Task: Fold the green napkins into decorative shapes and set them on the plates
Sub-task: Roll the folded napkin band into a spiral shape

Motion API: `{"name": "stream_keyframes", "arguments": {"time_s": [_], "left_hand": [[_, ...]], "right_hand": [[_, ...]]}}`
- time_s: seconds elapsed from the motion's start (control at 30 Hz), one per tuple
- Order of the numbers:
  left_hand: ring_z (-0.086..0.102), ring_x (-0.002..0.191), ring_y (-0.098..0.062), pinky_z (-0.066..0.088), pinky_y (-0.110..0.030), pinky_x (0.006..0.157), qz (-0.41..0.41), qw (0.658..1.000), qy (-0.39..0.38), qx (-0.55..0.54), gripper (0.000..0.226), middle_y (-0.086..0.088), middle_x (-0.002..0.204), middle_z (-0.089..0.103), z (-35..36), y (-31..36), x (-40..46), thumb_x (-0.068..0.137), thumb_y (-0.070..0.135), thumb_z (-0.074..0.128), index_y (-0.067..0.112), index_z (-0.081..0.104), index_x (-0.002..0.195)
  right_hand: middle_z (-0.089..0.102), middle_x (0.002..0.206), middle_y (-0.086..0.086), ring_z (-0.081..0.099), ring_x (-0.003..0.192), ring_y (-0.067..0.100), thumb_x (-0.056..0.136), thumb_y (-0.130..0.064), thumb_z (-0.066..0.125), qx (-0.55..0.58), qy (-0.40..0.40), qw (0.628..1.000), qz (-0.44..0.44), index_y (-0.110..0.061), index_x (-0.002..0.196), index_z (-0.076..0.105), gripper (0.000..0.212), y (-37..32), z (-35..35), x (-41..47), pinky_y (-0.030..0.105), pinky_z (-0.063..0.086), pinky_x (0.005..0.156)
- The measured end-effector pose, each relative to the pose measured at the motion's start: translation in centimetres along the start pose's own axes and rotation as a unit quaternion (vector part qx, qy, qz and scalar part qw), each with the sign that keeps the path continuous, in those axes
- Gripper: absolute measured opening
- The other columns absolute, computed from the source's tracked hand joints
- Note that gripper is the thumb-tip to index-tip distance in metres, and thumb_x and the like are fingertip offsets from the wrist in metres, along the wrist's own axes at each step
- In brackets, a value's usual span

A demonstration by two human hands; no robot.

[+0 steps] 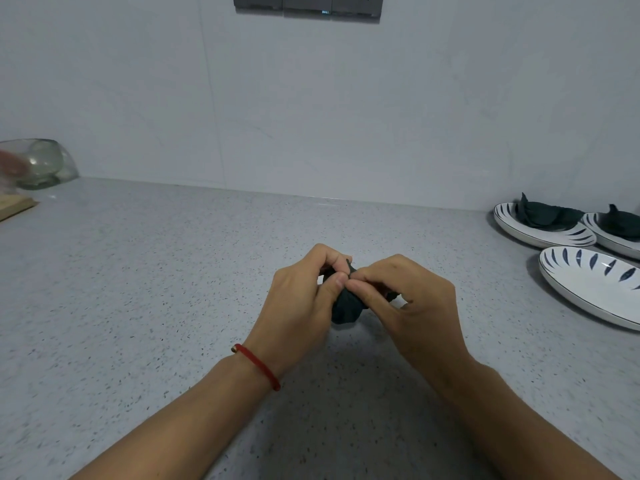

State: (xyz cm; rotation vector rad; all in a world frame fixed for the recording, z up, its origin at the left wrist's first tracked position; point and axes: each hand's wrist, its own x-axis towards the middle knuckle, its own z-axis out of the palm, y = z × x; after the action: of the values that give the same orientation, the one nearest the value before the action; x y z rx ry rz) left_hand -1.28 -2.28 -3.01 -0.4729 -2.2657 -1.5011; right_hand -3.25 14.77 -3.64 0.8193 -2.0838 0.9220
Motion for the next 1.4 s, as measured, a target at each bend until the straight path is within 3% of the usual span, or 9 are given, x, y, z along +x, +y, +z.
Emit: {"name": "stream_keyframes", "arguments": {"time_s": [0.2, 0.43, 0.57, 0.67, 0.77, 0.87, 1.03, 1.23, 1.4], "left_hand": [[0.059, 0.117, 0.004, 0.056, -0.026, 0.087, 0.017, 0.999, 0.013, 0.025, 0.013, 0.012, 0.109, 0.068, 0.1, -0.1, 0.0, 0.100, 0.008, 0.055, 0.018, 0.060, 0.094], [0.060, 0.098, -0.013, 0.053, -0.037, 0.085, 0.037, 0.997, 0.037, 0.056, 0.009, 0.009, 0.099, 0.061, 0.2, -1.2, 0.2, 0.092, 0.013, 0.060, 0.021, 0.063, 0.089], [0.063, 0.102, -0.017, 0.056, -0.044, 0.085, -0.002, 1.000, 0.029, -0.002, 0.010, 0.008, 0.098, 0.065, 0.2, -1.7, 0.4, 0.094, 0.012, 0.063, 0.022, 0.066, 0.093], [0.061, 0.115, -0.015, 0.054, -0.039, 0.097, -0.032, 0.997, -0.011, -0.065, 0.019, 0.010, 0.110, 0.065, 0.3, -1.3, 0.1, 0.093, 0.017, 0.068, 0.023, 0.061, 0.109], [0.055, 0.122, 0.000, 0.049, -0.026, 0.104, -0.046, 0.998, -0.020, 0.030, 0.055, 0.020, 0.122, 0.059, 0.5, -1.9, 0.1, 0.078, 0.026, 0.084, 0.031, 0.055, 0.125], [0.058, 0.115, 0.002, 0.051, -0.026, 0.101, -0.037, 0.995, 0.002, 0.097, 0.066, 0.020, 0.120, 0.063, 0.5, -2.6, 0.6, 0.069, 0.033, 0.090, 0.032, 0.059, 0.127], [0.058, 0.114, -0.001, 0.049, -0.024, 0.102, 0.008, 0.989, 0.002, 0.146, 0.064, 0.017, 0.120, 0.064, 0.5, -2.6, 0.7, 0.068, 0.029, 0.091, 0.027, 0.062, 0.125], [0.058, 0.113, -0.001, 0.050, -0.019, 0.098, 0.027, 0.993, 0.013, 0.116, 0.059, 0.019, 0.117, 0.063, 0.8, -2.0, 0.8, 0.069, 0.020, 0.091, 0.029, 0.063, 0.120], [0.061, 0.107, -0.011, 0.055, -0.032, 0.091, 0.053, 0.993, 0.007, 0.102, 0.045, 0.015, 0.110, 0.062, 0.6, -1.6, 0.4, 0.072, 0.019, 0.088, 0.027, 0.064, 0.109]], "right_hand": [[0.072, 0.091, -0.007, 0.068, 0.083, 0.009, 0.084, -0.023, 0.078, 0.078, -0.018, 0.994, 0.073, -0.021, 0.105, 0.080, 0.021, 0.1, 0.2, -0.1, 0.027, 0.056, 0.072], [0.071, 0.083, -0.010, 0.066, 0.077, 0.008, 0.087, -0.035, 0.073, 0.075, -0.006, 0.994, 0.074, -0.019, 0.090, 0.080, 0.018, 0.3, 1.2, -0.1, 0.025, 0.054, 0.068], [0.063, 0.079, -0.009, 0.058, 0.072, 0.006, 0.092, -0.018, 0.072, 0.022, -0.023, 0.995, 0.092, -0.017, 0.085, 0.070, 0.008, 0.5, 2.1, -0.2, 0.016, 0.046, 0.065], [0.060, 0.079, -0.009, 0.056, 0.074, 0.008, 0.095, -0.012, 0.067, 0.017, -0.023, 0.992, 0.120, -0.020, 0.083, 0.064, 0.014, 0.4, 2.0, 0.1, 0.013, 0.042, 0.066], [0.060, 0.080, -0.009, 0.056, 0.077, 0.010, 0.096, -0.012, 0.064, 0.041, -0.028, 0.986, 0.158, -0.021, 0.083, 0.062, 0.016, 0.1, 1.4, 0.4, 0.010, 0.041, 0.067], [0.061, 0.080, -0.006, 0.056, 0.075, 0.009, 0.098, -0.017, 0.061, 0.066, -0.085, 0.973, 0.204, -0.021, 0.083, 0.063, 0.015, 0.3, 1.0, 0.3, 0.013, 0.043, 0.066], [0.063, 0.076, 0.006, 0.053, 0.067, 0.006, 0.100, -0.023, 0.058, 0.125, -0.193, 0.936, 0.267, -0.020, 0.082, 0.066, 0.019, 0.7, 0.0, 0.8, 0.020, 0.044, 0.065], [0.063, 0.066, -0.011, 0.054, 0.060, -0.003, 0.093, -0.016, 0.068, 0.121, -0.106, 0.950, 0.268, -0.022, 0.077, 0.070, 0.016, -0.3, -0.3, 0.8, 0.012, 0.045, 0.060], [0.071, 0.071, -0.005, 0.065, 0.061, 0.001, 0.081, -0.024, 0.083, 0.143, -0.093, 0.938, 0.303, -0.028, 0.095, 0.066, 0.023, -0.2, -0.5, 0.6, 0.015, 0.052, 0.060]]}}
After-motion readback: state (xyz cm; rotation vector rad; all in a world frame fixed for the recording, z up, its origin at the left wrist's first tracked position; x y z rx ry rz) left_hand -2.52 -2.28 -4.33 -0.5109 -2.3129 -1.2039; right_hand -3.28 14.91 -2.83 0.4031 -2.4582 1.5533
